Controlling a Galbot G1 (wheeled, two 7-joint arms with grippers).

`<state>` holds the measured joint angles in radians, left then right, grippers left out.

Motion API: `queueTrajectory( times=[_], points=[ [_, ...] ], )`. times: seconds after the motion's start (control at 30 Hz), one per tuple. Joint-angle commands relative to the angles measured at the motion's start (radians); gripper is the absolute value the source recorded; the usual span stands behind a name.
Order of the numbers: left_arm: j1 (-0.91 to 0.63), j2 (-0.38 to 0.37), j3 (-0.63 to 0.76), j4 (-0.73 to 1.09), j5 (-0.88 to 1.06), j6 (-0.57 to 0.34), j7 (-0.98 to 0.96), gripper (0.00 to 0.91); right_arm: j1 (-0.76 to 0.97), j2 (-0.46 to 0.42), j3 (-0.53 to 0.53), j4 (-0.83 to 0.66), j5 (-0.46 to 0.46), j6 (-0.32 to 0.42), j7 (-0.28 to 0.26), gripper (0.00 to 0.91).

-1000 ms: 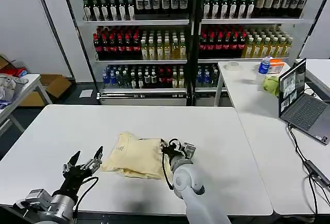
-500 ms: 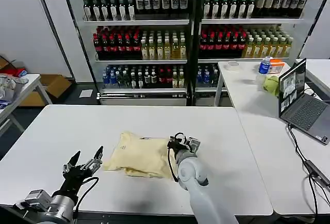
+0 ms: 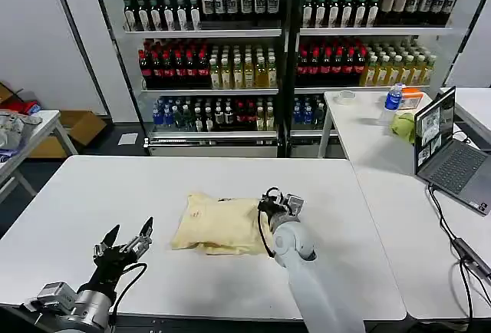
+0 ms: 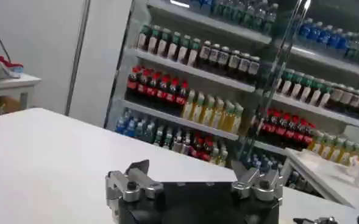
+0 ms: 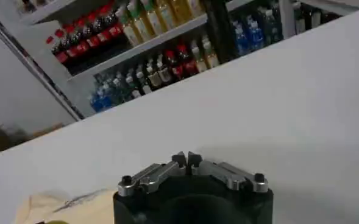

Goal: Fold and organize the clothes.

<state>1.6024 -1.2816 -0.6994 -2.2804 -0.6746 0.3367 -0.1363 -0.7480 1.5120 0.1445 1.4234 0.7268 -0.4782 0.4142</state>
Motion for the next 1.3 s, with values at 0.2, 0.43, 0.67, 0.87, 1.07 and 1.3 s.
queueTrajectory(
  times=[0.2, 0.43, 0.67, 0.87, 1.07, 1.3],
  points=[
    [0.0, -0.005, 0.009, -0.004, 0.002, 0.001, 0.0, 0.907, 0.117, -0.03, -0.044, -0.138, -0.287, 0.107, -0.165, 0.03],
    [0.012, -0.008, 0.008, -0.021, 0.002, 0.0, 0.001, 0.907, -0.025, -0.099, -0.042, 0.064, -0.432, 0.185, -0.167, 0.907],
    [0.02, -0.008, 0.011, -0.034, 0.003, 0.0, 0.001, 0.907, -0.21, -0.172, -0.001, 0.239, -0.617, 0.295, -0.16, 0.907],
    [0.022, -0.006, 0.014, -0.045, 0.006, 0.0, 0.001, 0.907, -0.436, -0.198, 0.079, 0.46, -0.652, 0.335, -0.15, 0.907],
    [0.026, 0.002, 0.015, -0.039, 0.05, -0.008, 0.01, 0.907, -0.622, -0.214, 0.141, 0.613, -0.706, 0.385, -0.162, 0.907],
    [0.023, 0.005, 0.02, -0.039, 0.068, -0.009, 0.013, 0.907, -0.759, -0.223, 0.189, 0.714, -0.715, 0.382, -0.168, 0.907]
  ],
)
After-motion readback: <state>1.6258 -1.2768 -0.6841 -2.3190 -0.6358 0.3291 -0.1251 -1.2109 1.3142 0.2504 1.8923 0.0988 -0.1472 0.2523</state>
